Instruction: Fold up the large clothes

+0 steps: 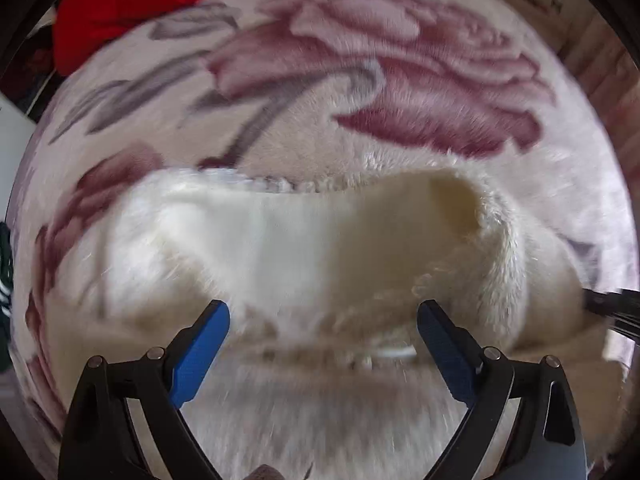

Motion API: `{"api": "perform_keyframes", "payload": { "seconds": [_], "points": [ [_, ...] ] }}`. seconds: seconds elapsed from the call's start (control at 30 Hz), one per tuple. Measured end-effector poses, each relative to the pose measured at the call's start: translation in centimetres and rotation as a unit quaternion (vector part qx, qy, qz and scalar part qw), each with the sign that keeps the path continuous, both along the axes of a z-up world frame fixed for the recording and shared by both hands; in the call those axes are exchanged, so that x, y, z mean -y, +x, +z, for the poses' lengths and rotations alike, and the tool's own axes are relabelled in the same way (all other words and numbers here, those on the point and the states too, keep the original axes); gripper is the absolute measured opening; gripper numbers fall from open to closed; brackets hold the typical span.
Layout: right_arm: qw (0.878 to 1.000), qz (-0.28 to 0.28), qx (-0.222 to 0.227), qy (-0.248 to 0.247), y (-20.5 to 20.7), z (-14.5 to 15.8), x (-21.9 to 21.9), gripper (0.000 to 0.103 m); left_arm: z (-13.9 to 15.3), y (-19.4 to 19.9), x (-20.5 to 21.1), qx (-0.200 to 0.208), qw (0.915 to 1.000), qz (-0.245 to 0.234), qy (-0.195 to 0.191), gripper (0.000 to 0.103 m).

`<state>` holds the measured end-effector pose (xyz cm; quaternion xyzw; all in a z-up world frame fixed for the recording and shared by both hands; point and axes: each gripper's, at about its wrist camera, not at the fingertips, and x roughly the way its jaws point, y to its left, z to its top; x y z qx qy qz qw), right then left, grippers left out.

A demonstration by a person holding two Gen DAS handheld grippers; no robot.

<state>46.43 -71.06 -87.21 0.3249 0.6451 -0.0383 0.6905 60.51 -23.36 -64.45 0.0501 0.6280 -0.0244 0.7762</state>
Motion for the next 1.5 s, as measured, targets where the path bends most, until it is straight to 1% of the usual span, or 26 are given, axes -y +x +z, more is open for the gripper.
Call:
{"api": "perform_keyframes", "payload": {
  "seconds": [0.07, 0.1, 0.17, 0.23, 0.27, 0.37, 0.4, 0.47, 0.53, 0.57, 0.63, 0.7, 0.73, 0.77, 0.87, 0.97, 1.03, 1.1, 1.17, 1.2, 1.23, 1.3, 1.33, 1.37, 1.43, 1.5],
  "points": [
    [0.999, -0.010, -0.007, 0.033, -0.2, 0.0, 0.5, 0.012, -1.6, 1.1, 0.5, -0.014, 0.9996, -0.017, 0.019, 0.097],
    [0.999, -0.018, -0.010, 0.047, -0.3, 0.1, 1.1, 0.025, -1.9, 1.4, 0.6, -0.014, 0.9991, -0.026, 0.032, 0.098],
    [0.997, -0.037, -0.011, 0.059, -1.5, 1.1, 2.5, 0.043, -2.1, 1.8, 0.6, -0.007, 0.9984, -0.034, 0.046, 0.098],
    [0.996, -0.058, -0.007, 0.065, -2.8, 1.9, 3.7, 0.052, -2.2, 1.9, 0.3, -0.008, 0.9984, -0.033, 0.045, 0.098],
    [0.995, -0.064, -0.012, 0.080, -3.2, 1.7, 4.0, 0.063, -2.2, 1.9, 0.1, -0.008, 0.9988, -0.029, 0.039, 0.098],
    [0.977, -0.084, -0.075, 0.183, -5.2, -1.9, 4.4, 0.066, -2.1, 1.3, -0.1, 0.001, 0.9989, -0.025, 0.040, 0.098],
    [0.969, -0.089, -0.088, 0.215, -5.6, -3.2, 3.9, 0.050, -1.9, 1.1, -0.1, 0.006, 0.9988, -0.024, 0.042, 0.098],
    [0.974, -0.091, -0.082, 0.191, -5.7, -3.7, 3.2, 0.011, -1.3, 0.3, -0.2, 0.011, 0.9987, -0.024, 0.043, 0.098],
    [0.989, -0.076, -0.052, 0.112, -4.6, -1.8, 2.2, 0.007, -0.2, -0.4, -0.6, 0.022, 0.9988, -0.019, 0.038, 0.098],
    [0.996, -0.072, -0.028, 0.050, -4.0, -0.6, 2.6, 0.004, 0.7, -0.9, -1.0, 0.031, 0.9990, -0.013, 0.030, 0.098],
    [0.997, -0.068, -0.020, -0.006, -3.7, -0.3, 3.3, 0.000, 2.4, -1.8, -1.8, 0.044, 0.9990, 0.003, 0.009, 0.098],
    [0.994, -0.065, -0.030, 0.081, -3.9, -0.9, 3.9, 0.000, 4.5, -3.1, -2.9, 0.059, 0.9978, 0.025, -0.020, 0.098],
    [0.993, -0.059, -0.034, 0.094, -4.5, -0.3, 4.0, 0.001, 5.5, -3.8, -3.5, 0.063, 0.9967, 0.036, -0.036, 0.098],
    [0.994, -0.043, -0.037, 0.088, -5.1, 1.0, 3.9, 0.006, 6.8, -4.8, -4.1, 0.072, 0.9947, 0.052, -0.052, 0.098],
    [0.998, -0.022, -0.027, 0.048, -8.5, 5.0, 4.2, 0.060, 9.5, -7.6, -5.6, 0.076, 0.9875, 0.093, -0.102, 0.098],
    [0.999, -0.011, 0.000, 0.042, -12.4, 8.6, 3.4, 0.060, 11.5, -11.4, -6.2, 0.072, 0.9824, 0.121, -0.122, 0.098],
    [0.996, 0.004, 0.025, 0.081, -14.8, 10.3, 2.3, 0.060, 11.9, -13.6, -6.7, 0.065, 0.9826, 0.134, -0.111, 0.098],
    [0.990, 0.041, 0.044, 0.126, -15.2, 11.1, -0.7, 0.060, 11.5, -16.3, -7.0, 0.052, 0.9858, 0.136, -0.084, 0.098],
    [0.984, 0.090, 0.058, 0.140, -14.6, 10.9, -3.9, 0.060, 10.1, -19.1, -7.6, 0.040, 0.9890, 0.137, -0.038, 0.098],
    [0.985, 0.103, 0.057, 0.128, -14.2, 10.4, -5.2, 0.060, 9.1, -20.1, -8.0, 0.033, 0.9897, 0.138, -0.015, 0.098],
    [0.988, 0.121, 0.044, 0.088, -13.6, 9.0, -6.2, 0.060, 8.2, -21.4, -8.5, 0.024, 0.9896, 0.142, 0.006, 0.098],
    [0.990, 0.134, -0.014, -0.044, -12.9, 5.7, -7.2, 0.060, 5.7, -24.0, -9.9, 0.010, 0.9887, 0.147, 0.028, 0.098],
    [0.986, 0.142, -0.037, -0.077, -12.8, 4.0, -7.4, 0.060, 4.3, -24.9, -10.5, -0.002, 0.9883, 0.148, 0.037, 0.098],
    [0.987, 0.138, -0.046, -0.075, -12.8, 3.3, -7.6, 0.060, 2.4, -25.7, -11.1, -0.022, 0.9884, 0.146, 0.034, 0.098],
    [0.988, 0.125, -0.036, -0.078, -13.2, 4.9, -7.9, 0.060, 0.2, -26.8, -11.7, -0.036, 0.9888, 0.141, 0.032, 0.101],
    [0.991, 0.117, -0.015, -0.068, -14.7, 7.7, -7.9, 0.062, 0.0, -27.4, -12.0, -0.002, 0.9917, 0.127, 0.021, 0.103]
  ]
}}
